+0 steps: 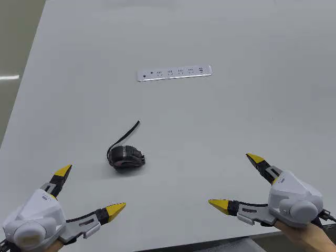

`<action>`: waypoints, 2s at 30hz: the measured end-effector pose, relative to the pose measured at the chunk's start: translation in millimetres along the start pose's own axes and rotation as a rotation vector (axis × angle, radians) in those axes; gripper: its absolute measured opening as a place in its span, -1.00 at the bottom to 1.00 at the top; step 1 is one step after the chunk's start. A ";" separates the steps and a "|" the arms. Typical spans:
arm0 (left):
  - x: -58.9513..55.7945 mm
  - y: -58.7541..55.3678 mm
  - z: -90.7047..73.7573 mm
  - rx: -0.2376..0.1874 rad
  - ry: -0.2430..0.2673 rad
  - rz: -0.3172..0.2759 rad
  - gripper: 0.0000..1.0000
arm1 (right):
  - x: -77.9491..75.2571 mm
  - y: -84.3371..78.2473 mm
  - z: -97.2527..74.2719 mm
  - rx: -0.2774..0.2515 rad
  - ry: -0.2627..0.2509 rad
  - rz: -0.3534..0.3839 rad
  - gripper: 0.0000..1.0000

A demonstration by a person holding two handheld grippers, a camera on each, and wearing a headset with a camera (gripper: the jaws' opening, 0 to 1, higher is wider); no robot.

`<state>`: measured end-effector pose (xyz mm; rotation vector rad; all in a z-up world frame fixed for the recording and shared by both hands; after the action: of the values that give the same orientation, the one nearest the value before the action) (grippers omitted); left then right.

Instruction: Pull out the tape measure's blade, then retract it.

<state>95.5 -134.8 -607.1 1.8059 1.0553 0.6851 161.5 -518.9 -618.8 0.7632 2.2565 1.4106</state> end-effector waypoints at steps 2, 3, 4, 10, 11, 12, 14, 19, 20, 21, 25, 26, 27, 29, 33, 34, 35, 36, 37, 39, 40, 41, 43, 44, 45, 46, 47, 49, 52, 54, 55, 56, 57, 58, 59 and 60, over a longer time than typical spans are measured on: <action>-0.1 0.7 0.1 -0.003 0.001 0.000 0.98 | -0.7 0.3 -0.2 -0.003 -0.002 0.000 0.94; -0.2 0.9 0.3 -0.003 0.001 0.000 0.98 | -0.8 0.0 -0.3 -0.003 -0.003 0.002 0.94; 0.0 1.0 0.4 -0.003 0.001 0.001 0.98 | -0.8 -0.1 -0.4 -0.003 -0.003 0.002 0.94; -0.3 2.5 1.3 -0.009 0.003 0.003 0.98 | -0.9 -0.6 -0.9 -0.001 0.000 -0.001 0.93; -0.2 2.7 1.5 -0.011 0.003 0.003 0.98 | -1.1 -0.6 -1.0 -0.001 -0.001 -0.001 0.93; -0.3 2.9 1.6 -0.011 0.002 0.003 0.98 | -1.1 -0.6 -1.1 0.000 -0.001 -0.001 0.93; -0.8 3.3 2.1 -0.011 0.000 0.006 0.98 | -1.3 -0.6 -1.3 0.001 -0.001 -0.001 0.92; -1.2 3.3 3.2 -0.006 -0.002 0.009 0.97 | -1.8 -1.4 -1.2 0.003 0.005 0.000 0.91; -2.1 3.2 3.3 -0.006 -0.003 0.010 0.97 | -1.7 -1.6 -1.1 0.004 0.006 0.000 0.90; -2.3 3.1 3.3 -0.007 -0.004 0.011 0.97 | -1.7 -1.8 -1.1 0.004 0.008 -0.001 0.90; -2.2 2.1 3.8 -0.001 -0.006 0.013 0.96 | -1.8 -3.0 -0.4 0.008 0.011 -0.001 0.89; -1.7 1.6 4.0 0.001 -0.006 0.016 0.95 | -2.0 -3.3 -0.2 0.009 0.013 -0.001 0.89; -1.5 1.4 4.1 0.002 -0.008 0.018 0.95 | -2.1 -3.6 0.1 0.010 0.016 -0.002 0.88; -0.4 1.3 4.9 0.006 -0.010 0.023 0.94 | -3.1 -4.6 1.1 0.013 0.020 -0.008 0.87; 3.3 2.6 7.5 0.015 -0.016 0.041 0.91 | -4.7 -4.9 3.3 0.020 0.027 -0.015 0.84; 4.2 2.9 8.2 0.017 -0.017 0.046 0.90 | -5.1 -4.7 3.8 0.021 0.029 -0.016 0.84; 5.6 3.4 9.5 0.019 -0.019 0.051 0.90 | -5.7 -4.3 4.5 0.022 0.033 -0.019 0.83; 6.5 3.7 10.3 0.020 -0.020 0.054 0.90 | -6.7 -4.3 5.2 0.024 0.035 -0.023 0.83; 7.4 3.8 11.1 0.023 -0.022 0.058 0.89 | -7.9 -4.4 5.8 0.027 0.039 -0.025 0.82; 10.0 4.1 13.2 0.028 -0.024 0.065 0.87 | -9.3 -3.5 7.2 0.024 0.050 -0.036 0.78; 12.1 4.4 15.0 0.031 -0.026 0.071 0.86 | -10.3 -2.9 8.3 0.025 0.055 -0.043 0.76; 13.0 4.5 16.1 0.032 -0.028 0.073 0.85 | -11.2 -2.6 9.1 0.026 0.058 -0.046 0.76; 15.0 4.6 19.1 0.038 -0.035 0.082 0.82 | -13.1 -2.1 11.7 0.033 0.070 -0.052 0.74; 15.9 4.5 20.6 0.041 -0.038 0.086 0.80 | -14.1 -2.4 12.8 0.036 0.075 -0.057 0.73; 17.0 4.2 22.8 0.047 -0.043 0.093 0.79 | -15.5 -2.7 14.5 0.038 0.080 -0.062 0.72; 17.7 4.0 24.0 0.050 -0.047 0.099 0.77 | -16.6 -3.3 15.8 0.041 0.083 -0.064 0.71; 18.5 3.9 25.0 0.051 -0.049 0.105 0.75 | -17.9 -3.8 17.2 0.042 0.087 -0.067 0.70; 21.2 3.8 28.3 0.058 -0.059 0.115 0.71 | -19.6 -3.7 20.2 0.045 0.098 -0.074 0.68; 25.7 3.3 32.8 0.070 -0.071 0.133 0.67 | -21.9 -3.8 25.0 0.058 0.115 -0.088 0.65; 27.9 4.5 35.4 0.078 -0.080 0.146 0.64 | -23.7 -4.0 28.1 0.065 0.128 -0.097 0.62; 28.5 4.5 36.6 0.083 -0.085 0.151 0.63 | -24.3 -4.1 29.3 0.068 0.135 -0.101 0.61; 30.0 4.5 38.8 0.094 -0.095 0.162 0.62 | -25.5 -4.3 31.4 0.070 0.143 -0.107 0.60; 30.8 4.6 40.4 0.101 -0.103 0.172 0.60 | -26.5 -4.4 33.1 0.072 0.149 -0.111 0.59; 31.8 4.9 42.1 0.104 -0.106 0.181 0.58 | -27.4 -4.4 35.0 0.074 0.155 -0.115 0.57; 32.2 5.1 43.3 0.106 -0.110 0.185 0.57 | -28.0 -4.3 36.3 0.076 0.160 -0.118 0.56; 33.0 5.4 45.3 0.108 -0.116 0.188 0.55 | -29.0 -4.1 38.4 0.079 0.167 -0.125 0.56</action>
<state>149.3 -126.3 -621.4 2.0312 0.8671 0.6364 205.0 -511.4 -638.3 0.5350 2.4525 1.3790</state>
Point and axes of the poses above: the centre of the closed fingertips' face, and the gripper's own axes: z roughly forward along the fingers, x roughly to its left, y roughly out of its top, the point moved 9 cm from there along -z, roughly backward along the fingers, and after that the axes turned 1 degree about -x, right-handed, at the moved point
